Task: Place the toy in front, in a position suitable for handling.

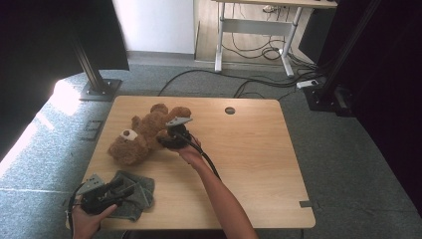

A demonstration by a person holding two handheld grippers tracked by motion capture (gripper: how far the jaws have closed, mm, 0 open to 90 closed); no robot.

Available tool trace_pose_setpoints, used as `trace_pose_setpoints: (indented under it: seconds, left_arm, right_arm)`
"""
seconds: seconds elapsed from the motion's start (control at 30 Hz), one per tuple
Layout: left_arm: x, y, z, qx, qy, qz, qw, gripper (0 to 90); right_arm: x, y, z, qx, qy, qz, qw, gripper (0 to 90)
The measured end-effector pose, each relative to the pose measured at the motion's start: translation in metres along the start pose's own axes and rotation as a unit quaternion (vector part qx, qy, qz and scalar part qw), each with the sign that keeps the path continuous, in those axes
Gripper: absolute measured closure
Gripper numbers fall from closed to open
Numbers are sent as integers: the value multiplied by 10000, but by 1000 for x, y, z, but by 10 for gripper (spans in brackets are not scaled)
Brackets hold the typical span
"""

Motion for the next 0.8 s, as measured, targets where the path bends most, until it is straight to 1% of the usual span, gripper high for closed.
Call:
trace_pose_setpoints:
  seconds: [0.03,0.07,0.1,0.17,0.2,0.23,0.3,0.33,0.37,0.47,0.5,0.57,0.63,0.7,0.8]
  left_arm:
    - [0,0,0,-1,-1,10,10000,392]
    - [0,-1,0,-7,11,33,10000,392]
    - [1,-1,-1,-6,10,42,10000,392]
    - [0,-2,-3,26,10,73,10000,392]
    - [0,-2,-5,46,-12,72,10000,392]
    - [-1,-1,-7,54,-31,64,10000,392]
    - [-2,0,-12,81,-60,35,9999,392]
    - [-5,2,-16,92,-65,6,9999,391]
    - [-5,2,-16,92,-65,6,9999,391]
    - [-8,6,-21,100,-114,-58,9999,391]
    - [-8,7,-23,103,-127,-69,9998,391]
    - [-9,8,-25,111,-161,-95,9998,391]
    - [-9,9,-27,113,-186,-99,9997,391]
    - [-9,9,-29,124,-223,-108,9996,392]
    - [-9,10,-31,126,-236,-104,9996,392]
  right_arm:
    - [0,2,0,-16,-26,-8,10000,658]
    - [1,3,1,-3,-87,-33,10000,681]
    - [2,6,1,27,-143,5,9999,701]
    - [4,8,5,50,-151,29,9999,718]
    - [7,12,12,124,-131,100,9998,726]
    - [7,12,12,124,-131,100,9998,726]
    - [10,16,20,200,-70,131,9997,728]
    - [13,22,29,259,-2,101,9996,728]
    - [13,22,29,259,-2,101,9996,728]
    - [19,33,41,378,82,7,9993,728]
    - [22,38,46,442,126,1,9989,728]
    - [25,43,52,520,164,-20,9985,728]
    - [29,51,60,632,225,-49,9977,728]
    - [33,59,68,746,267,-133,9968,730]
    - [39,70,81,957,357,-202,9946,733]
Point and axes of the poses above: each handheld gripper's, and its own axes: z roughly backward along the jaws, x roughly out of its underside, y roughly to its right, the point moved 2 cm from there along -z, roughly forward along the jaws, and after that the axes turned 14 degrees about -z, right-handed, at the moved point
